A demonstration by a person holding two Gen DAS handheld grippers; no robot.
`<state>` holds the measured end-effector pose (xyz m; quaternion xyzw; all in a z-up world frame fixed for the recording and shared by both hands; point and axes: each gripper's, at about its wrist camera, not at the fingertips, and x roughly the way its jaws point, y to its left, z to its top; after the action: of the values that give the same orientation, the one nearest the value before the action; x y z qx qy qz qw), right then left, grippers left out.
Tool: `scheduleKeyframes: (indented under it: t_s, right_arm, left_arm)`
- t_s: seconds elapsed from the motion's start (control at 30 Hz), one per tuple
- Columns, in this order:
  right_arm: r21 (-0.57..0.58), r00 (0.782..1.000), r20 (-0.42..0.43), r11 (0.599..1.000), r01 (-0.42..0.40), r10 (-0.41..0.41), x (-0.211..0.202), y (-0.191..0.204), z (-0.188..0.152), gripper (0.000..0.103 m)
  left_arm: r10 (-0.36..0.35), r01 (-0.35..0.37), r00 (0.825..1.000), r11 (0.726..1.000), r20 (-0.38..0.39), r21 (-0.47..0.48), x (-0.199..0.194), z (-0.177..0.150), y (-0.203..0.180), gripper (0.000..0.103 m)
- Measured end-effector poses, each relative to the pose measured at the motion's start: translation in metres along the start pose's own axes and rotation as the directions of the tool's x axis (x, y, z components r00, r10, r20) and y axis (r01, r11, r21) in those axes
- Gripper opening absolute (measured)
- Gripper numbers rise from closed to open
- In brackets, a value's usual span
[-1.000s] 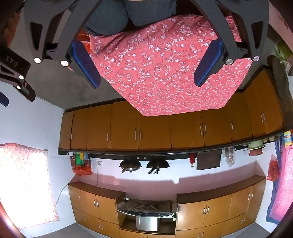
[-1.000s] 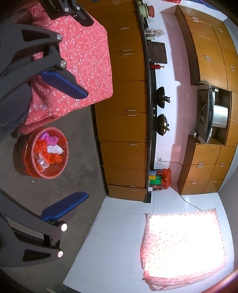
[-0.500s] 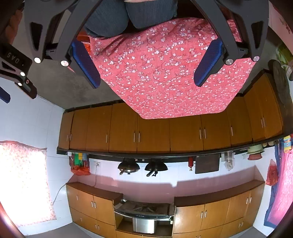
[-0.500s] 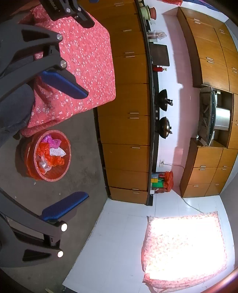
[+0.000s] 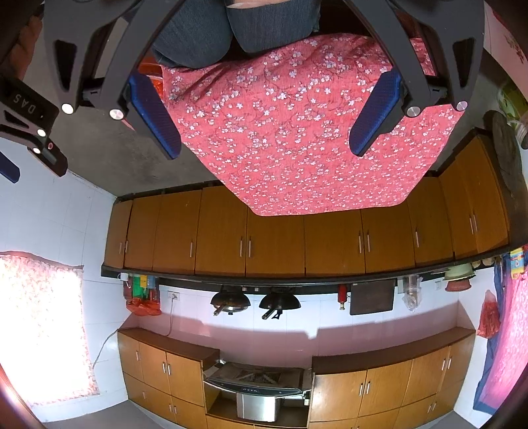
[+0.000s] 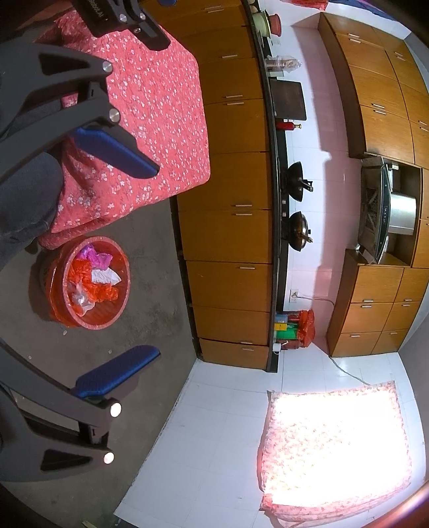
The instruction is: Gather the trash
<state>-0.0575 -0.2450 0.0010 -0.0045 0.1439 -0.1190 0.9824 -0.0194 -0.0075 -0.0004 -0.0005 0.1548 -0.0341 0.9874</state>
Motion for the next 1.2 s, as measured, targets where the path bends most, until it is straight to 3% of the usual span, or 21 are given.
scheduleKeyframes:
  t_s: [1.2]
  right_arm:
    - [0.005, 1.000, -0.007, 1.000, -0.005, 0.005, 0.0001, 0.0037, -0.0015, 0.099]
  left_arm:
    - [0.001, -0.001, 1.000, 1.000, -0.003, -0.001, -0.0011, -0.0016, -0.0002, 0.101]
